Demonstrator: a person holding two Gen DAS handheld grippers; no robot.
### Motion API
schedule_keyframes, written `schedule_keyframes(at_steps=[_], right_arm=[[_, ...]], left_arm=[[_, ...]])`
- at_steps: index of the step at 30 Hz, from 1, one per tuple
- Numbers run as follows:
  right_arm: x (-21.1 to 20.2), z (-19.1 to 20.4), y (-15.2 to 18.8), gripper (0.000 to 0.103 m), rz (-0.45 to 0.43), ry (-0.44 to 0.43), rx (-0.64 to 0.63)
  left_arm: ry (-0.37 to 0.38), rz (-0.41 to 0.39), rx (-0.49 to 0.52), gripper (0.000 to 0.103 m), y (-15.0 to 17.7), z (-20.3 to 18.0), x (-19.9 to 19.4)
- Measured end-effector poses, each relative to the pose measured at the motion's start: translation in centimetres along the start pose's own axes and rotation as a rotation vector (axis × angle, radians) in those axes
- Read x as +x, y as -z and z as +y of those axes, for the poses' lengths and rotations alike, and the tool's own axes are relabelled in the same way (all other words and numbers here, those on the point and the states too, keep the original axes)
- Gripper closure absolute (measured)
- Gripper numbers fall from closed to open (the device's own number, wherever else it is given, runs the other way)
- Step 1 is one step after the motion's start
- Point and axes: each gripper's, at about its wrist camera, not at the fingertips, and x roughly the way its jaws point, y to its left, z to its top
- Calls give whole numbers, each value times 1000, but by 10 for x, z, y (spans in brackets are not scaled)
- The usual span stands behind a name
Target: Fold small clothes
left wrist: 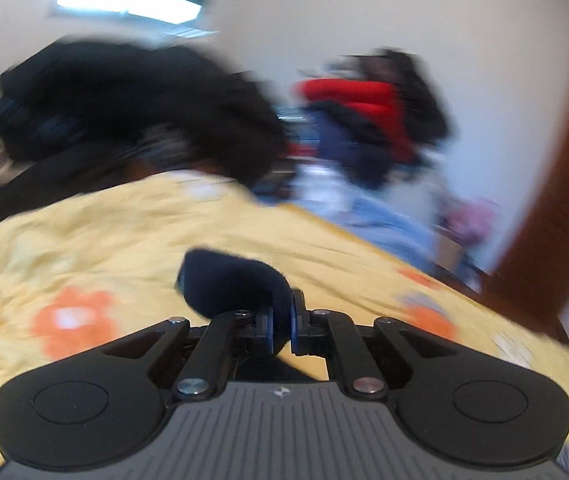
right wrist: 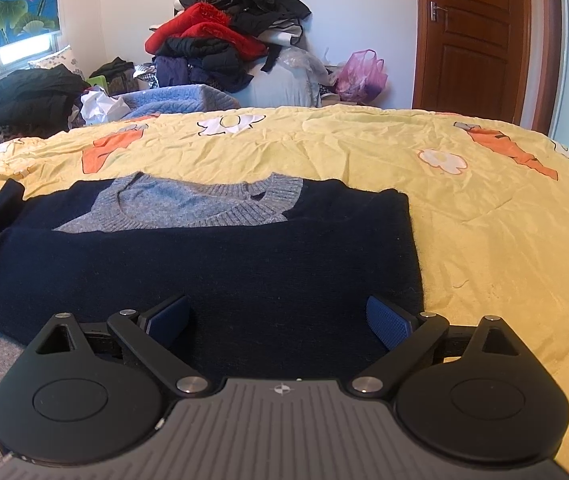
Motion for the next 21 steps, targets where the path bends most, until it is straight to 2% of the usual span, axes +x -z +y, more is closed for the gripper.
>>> schedule_keyframes(at_steps=[3, 6, 9, 11, 12, 13, 14, 15, 17, 19, 21], right_arm=[[-1, -4, 0, 7, -7, -15, 21], [-2, -8, 0, 7, -14, -33, 45], [-4, -12, 0, 7, -20, -48, 68], [-5, -14, 0, 7, -25, -58, 84], [-5, -15, 0, 7, -27, -63, 91], [-6, -16, 0, 7, -29, -69, 98], [-6, -17, 0, 7, -30, -74, 104], [-6, -18, 0, 7, -32, -79, 110], [-6, -19, 0, 6, -31, -90, 118], [-7, -18, -3, 7, -22, -88, 119], [-15, -14, -8, 13, -12, -99, 165]], left_arm=[[172, 13, 224, 96, 47, -91, -31], [299, 99, 383, 95, 110, -160, -43], [343, 228, 520, 92, 164, -199, -41], [340, 226, 630, 89, 184, -210, -50], [329, 199, 664, 82, 187, -209, -58], [330, 177, 672, 77, 186, -205, -67], [340, 162, 656, 63, 182, -198, -76], [351, 147, 621, 41, 176, -188, -84], [361, 102, 521, 20, 167, -161, -102], [357, 85, 432, 20, 162, -144, -122], [340, 134, 353, 20, 163, -123, -127]])
